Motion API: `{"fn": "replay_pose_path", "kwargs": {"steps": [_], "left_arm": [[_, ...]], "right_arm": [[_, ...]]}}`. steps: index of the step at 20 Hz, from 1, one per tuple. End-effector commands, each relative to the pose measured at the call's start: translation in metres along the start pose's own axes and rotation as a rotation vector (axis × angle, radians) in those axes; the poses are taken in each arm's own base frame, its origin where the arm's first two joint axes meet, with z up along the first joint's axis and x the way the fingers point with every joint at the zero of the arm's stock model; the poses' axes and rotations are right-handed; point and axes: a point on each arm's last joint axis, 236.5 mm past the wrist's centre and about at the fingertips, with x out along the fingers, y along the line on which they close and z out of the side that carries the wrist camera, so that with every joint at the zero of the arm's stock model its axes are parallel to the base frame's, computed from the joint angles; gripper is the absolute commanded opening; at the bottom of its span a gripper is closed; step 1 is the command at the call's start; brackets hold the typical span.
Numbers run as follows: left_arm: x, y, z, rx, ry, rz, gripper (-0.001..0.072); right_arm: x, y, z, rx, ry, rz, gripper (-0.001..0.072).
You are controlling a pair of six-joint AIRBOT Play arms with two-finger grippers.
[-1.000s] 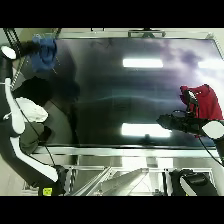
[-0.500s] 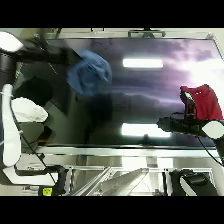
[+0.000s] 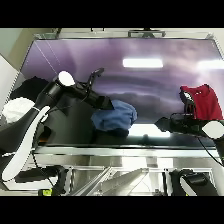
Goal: Fold the shirts.
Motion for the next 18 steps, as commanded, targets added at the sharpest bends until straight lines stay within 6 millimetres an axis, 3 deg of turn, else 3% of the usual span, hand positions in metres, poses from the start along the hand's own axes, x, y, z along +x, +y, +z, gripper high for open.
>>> {"fn": "replay_pose_path", "kwargs": {"steps": [1,3,5,6,7,8,10,12,15,16,17,18], "left_arm": [[0.003,0.014,-0.012,-0.027,0.03,0.012,0.072],[-0.018,0.043,-0.03,-0.068,0.107,0.08,0.072],[-0.037,0.062,-0.064,-0.168,0.218,0.09,0.072],[-0.04,0.067,-0.079,-0.216,0.241,0.079,0.0717],[-0.038,0.074,-0.092,-0.255,0.229,0.082,0.0716],[-0.032,0.082,-0.101,-0.286,0.192,0.097,0.0716],[-0.018,0.101,-0.112,-0.329,0.096,0.143,0.0714],[-0.006,0.116,-0.111,-0.357,-0.015,0.177,0.0695],[0.014,0.109,-0.098,-0.384,-0.126,0.072,0.0694],[0.022,0.107,-0.097,-0.395,-0.129,0.039,0.0651],[0.031,0.11,-0.1,-0.395,-0.118,0.029,0.051],[0.039,0.115,-0.103,-0.405,-0.099,0.04,0.0462]], "right_arm": [[0.0,0.01,-0.001,-0.003,0.003,0.041,0.0381],[-0.001,0.039,-0.01,-0.043,0.043,0.169,0.0381],[0.003,0.059,-0.018,-0.104,0.087,0.256,0.0386],[0.01,0.056,-0.021,-0.133,0.106,0.245,0.0404],[0.019,0.047,-0.02,-0.138,0.122,0.215,0.053],[0.029,0.037,-0.014,-0.123,0.118,0.185,0.0604],[0.055,0.018,0.005,-0.077,0.092,0.143,0.06],[0.079,0.004,0.016,-0.081,0.114,0.119,0.0599],[0.108,-0.007,0.033,-0.09,0.182,0.114,0.0598],[0.115,-0.009,0.04,-0.092,0.198,0.116,0.0597],[0.122,-0.011,0.047,-0.089,0.209,0.115,0.0576],[0.13,-0.012,0.054,-0.086,0.224,0.117,0.0567]]}}
